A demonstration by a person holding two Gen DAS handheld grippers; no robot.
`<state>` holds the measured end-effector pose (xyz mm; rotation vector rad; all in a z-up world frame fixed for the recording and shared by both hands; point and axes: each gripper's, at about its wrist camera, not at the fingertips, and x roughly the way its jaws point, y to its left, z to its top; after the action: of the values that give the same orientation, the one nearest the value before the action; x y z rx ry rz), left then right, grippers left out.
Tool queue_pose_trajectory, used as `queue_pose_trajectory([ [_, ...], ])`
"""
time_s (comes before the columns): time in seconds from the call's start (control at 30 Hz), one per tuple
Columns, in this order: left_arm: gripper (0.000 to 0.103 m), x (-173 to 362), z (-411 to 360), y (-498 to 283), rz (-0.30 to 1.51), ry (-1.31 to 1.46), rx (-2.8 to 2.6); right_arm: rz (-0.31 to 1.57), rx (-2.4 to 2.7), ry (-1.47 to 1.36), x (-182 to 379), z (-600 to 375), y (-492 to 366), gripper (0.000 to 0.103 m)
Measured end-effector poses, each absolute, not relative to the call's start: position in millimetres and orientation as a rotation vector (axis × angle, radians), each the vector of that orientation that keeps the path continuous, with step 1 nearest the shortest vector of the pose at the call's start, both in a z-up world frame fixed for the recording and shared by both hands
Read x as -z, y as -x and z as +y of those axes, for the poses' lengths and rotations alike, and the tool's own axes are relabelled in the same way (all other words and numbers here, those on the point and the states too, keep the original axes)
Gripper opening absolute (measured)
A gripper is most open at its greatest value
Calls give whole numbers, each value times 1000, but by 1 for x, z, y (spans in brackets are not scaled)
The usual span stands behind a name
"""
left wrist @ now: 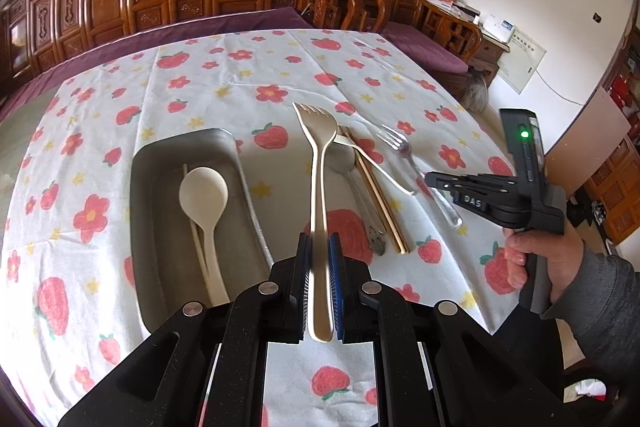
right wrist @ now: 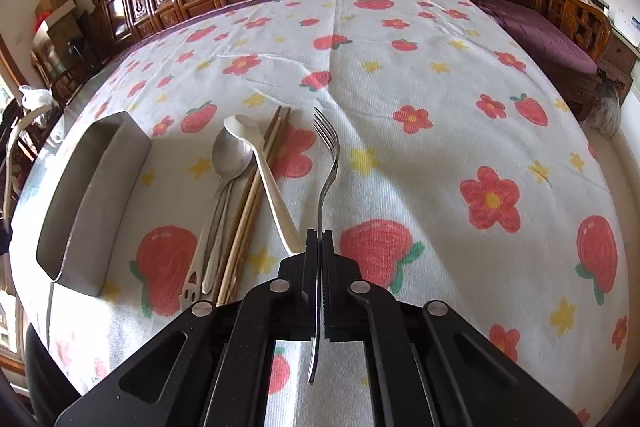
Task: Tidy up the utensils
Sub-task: 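Release the beige fork into the tray with the left gripper while the right lifts the steel fork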
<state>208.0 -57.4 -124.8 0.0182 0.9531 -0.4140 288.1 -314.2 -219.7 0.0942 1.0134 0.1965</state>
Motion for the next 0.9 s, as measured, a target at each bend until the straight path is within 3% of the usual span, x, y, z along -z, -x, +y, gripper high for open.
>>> queue_pose_trajectory([
  [0.9, 8, 166, 13, -247, 1020, 28, 215, 942, -465, -67, 157, -225, -259, 3],
])
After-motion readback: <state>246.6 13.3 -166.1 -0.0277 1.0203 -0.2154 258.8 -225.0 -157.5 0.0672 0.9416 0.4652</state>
